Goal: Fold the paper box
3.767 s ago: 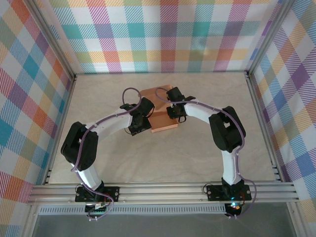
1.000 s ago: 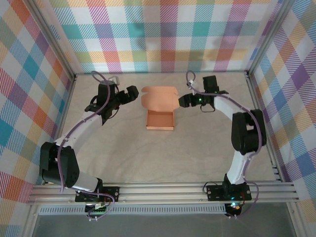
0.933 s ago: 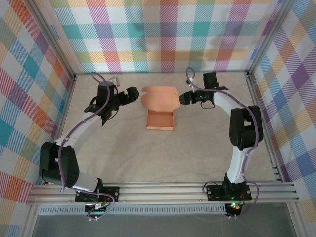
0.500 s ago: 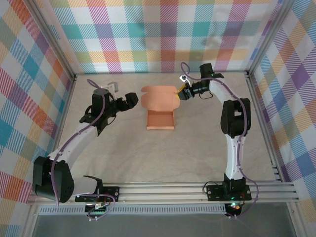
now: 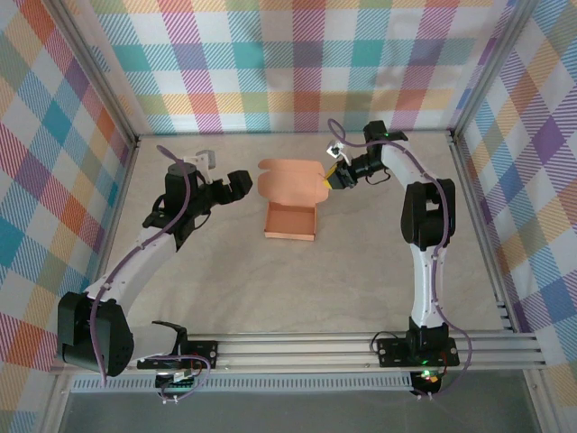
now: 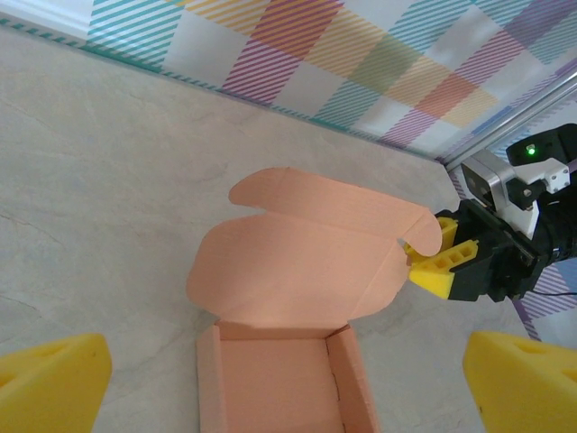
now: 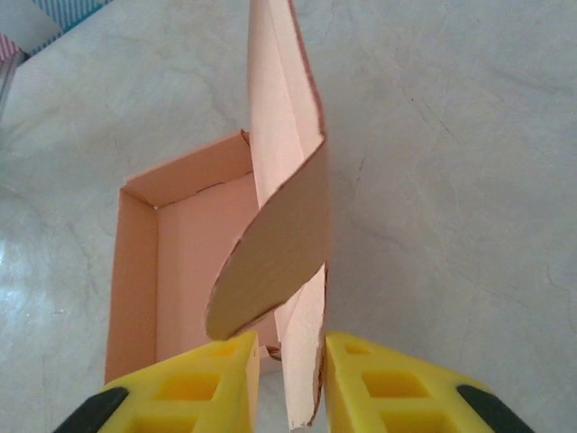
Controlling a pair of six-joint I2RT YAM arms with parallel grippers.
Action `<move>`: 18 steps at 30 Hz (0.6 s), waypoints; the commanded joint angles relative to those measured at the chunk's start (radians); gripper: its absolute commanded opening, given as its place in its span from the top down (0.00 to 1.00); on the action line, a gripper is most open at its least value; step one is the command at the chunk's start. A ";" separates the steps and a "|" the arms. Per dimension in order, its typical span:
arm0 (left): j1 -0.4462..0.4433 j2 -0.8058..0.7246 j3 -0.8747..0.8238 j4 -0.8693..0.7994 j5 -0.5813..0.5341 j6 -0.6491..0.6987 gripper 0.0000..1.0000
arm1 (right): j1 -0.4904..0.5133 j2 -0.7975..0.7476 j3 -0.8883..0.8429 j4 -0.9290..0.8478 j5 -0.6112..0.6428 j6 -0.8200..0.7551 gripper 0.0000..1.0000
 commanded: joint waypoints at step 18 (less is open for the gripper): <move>0.009 0.104 0.232 -0.279 0.051 0.429 0.00 | 0.011 -0.111 -0.141 -0.074 -0.087 -0.329 1.00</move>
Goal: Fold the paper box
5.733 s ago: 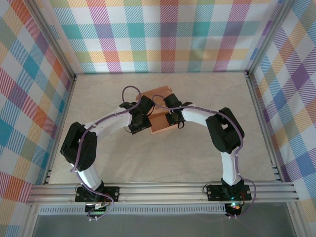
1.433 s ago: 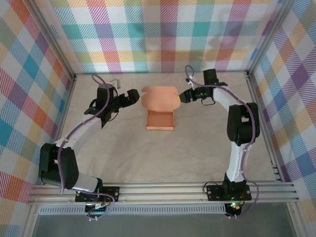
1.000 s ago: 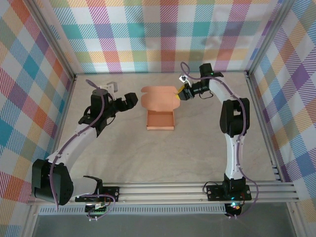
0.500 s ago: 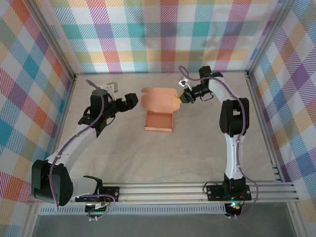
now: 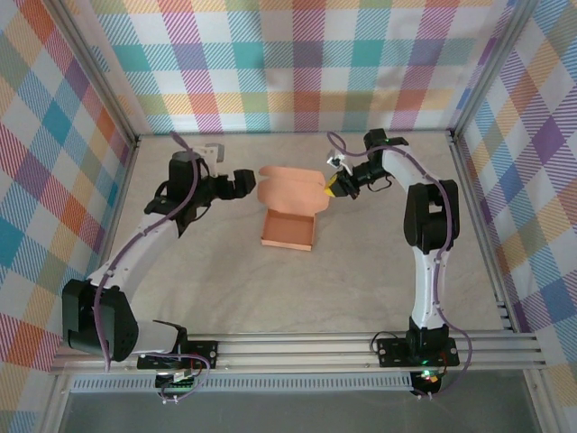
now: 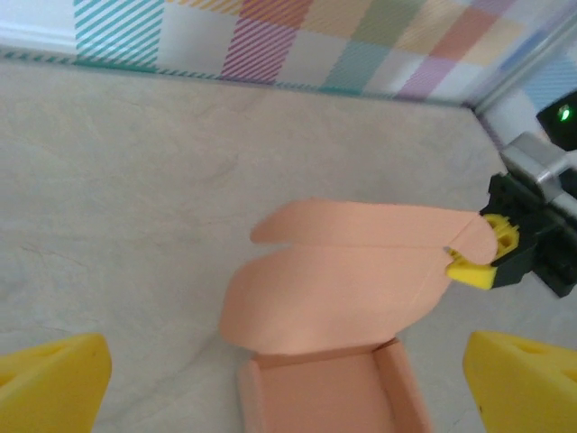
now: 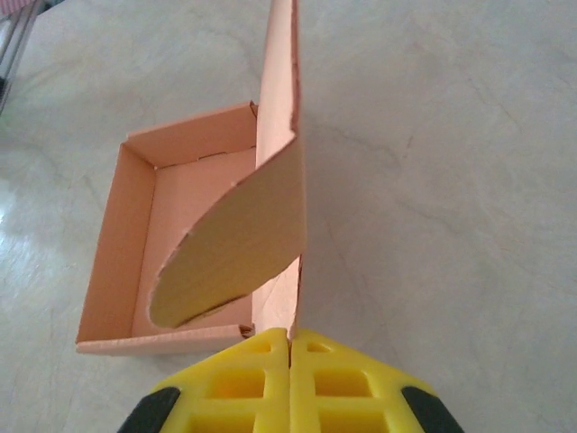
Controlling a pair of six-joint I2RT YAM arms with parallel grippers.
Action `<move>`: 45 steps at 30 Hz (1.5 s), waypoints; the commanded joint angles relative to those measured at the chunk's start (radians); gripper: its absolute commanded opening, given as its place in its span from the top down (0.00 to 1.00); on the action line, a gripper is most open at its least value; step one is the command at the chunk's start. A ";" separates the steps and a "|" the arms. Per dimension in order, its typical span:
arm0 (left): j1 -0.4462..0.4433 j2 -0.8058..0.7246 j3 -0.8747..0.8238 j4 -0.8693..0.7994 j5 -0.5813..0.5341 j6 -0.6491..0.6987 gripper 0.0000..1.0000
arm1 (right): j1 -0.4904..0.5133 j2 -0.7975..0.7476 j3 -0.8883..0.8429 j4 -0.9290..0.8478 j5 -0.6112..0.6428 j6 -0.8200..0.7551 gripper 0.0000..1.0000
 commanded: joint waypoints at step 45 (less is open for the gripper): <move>0.063 0.713 0.787 -1.015 0.456 1.376 0.49 | 0.046 -0.144 -0.150 -0.020 -0.058 -0.160 1.00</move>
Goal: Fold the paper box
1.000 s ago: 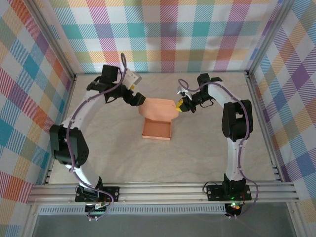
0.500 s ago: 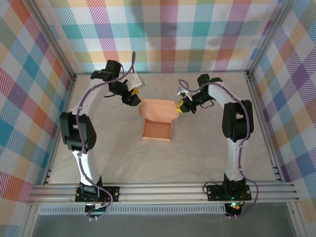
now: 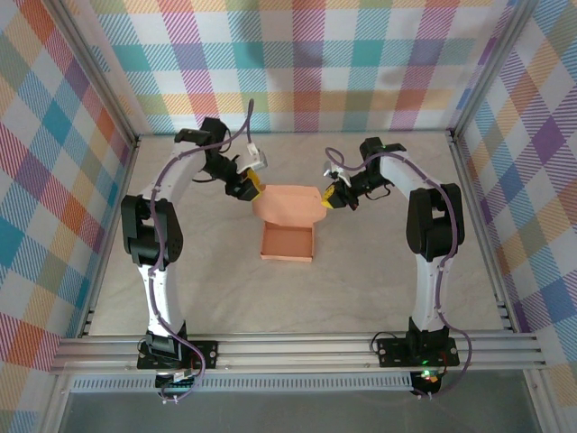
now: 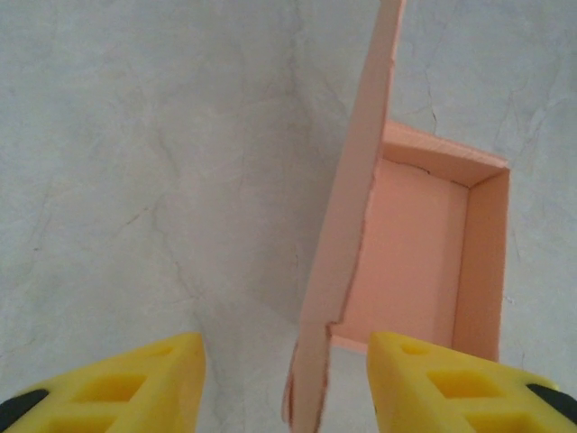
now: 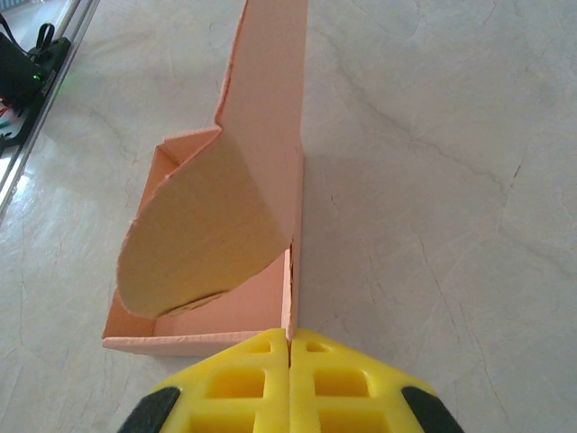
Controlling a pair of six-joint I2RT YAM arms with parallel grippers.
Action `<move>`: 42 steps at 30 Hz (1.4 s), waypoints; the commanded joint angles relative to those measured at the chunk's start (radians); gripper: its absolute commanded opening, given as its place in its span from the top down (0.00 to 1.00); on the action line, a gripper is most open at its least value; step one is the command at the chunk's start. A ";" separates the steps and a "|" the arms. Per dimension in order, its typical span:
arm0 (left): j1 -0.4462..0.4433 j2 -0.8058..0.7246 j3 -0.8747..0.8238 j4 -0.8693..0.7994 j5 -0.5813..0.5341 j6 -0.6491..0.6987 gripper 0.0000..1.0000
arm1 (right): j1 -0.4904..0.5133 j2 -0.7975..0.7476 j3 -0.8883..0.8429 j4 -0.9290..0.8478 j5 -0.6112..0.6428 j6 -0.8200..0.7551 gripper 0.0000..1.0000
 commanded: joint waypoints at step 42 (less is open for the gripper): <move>0.007 0.030 -0.052 0.007 0.017 0.045 0.99 | 0.006 -0.046 0.007 -0.008 -0.034 0.000 1.00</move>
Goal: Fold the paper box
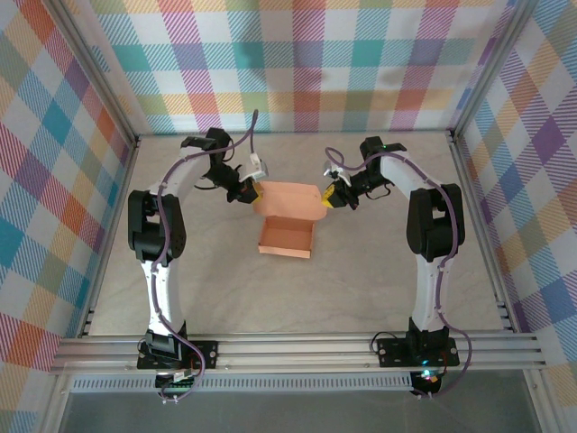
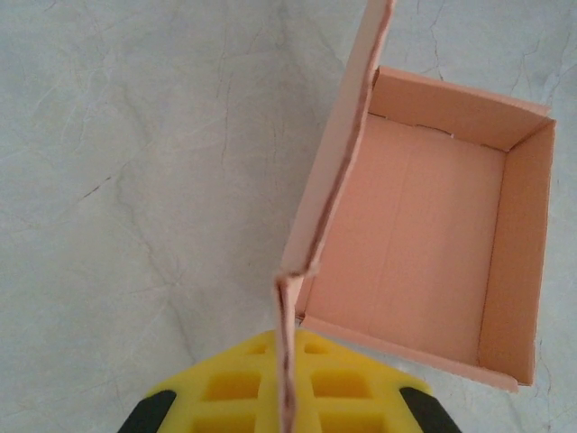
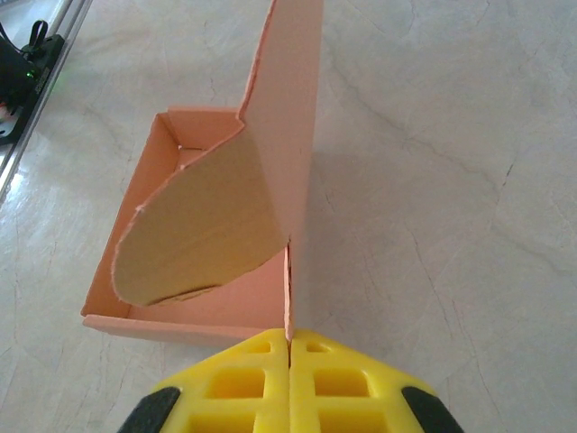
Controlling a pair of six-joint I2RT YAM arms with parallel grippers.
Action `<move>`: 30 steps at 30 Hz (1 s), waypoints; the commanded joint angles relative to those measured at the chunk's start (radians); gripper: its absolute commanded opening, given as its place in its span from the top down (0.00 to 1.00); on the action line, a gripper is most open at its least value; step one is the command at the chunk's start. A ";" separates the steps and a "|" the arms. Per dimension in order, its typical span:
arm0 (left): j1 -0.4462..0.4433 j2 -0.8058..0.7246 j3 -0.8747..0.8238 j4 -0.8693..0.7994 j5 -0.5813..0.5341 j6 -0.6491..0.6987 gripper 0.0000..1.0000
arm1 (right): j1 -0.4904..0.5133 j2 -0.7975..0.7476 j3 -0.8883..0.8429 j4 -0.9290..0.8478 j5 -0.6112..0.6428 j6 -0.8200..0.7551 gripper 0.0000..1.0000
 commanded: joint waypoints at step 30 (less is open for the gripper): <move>-0.015 -0.147 -0.119 0.079 0.019 -0.020 1.00 | 0.054 -0.138 -0.076 0.139 0.140 0.125 0.49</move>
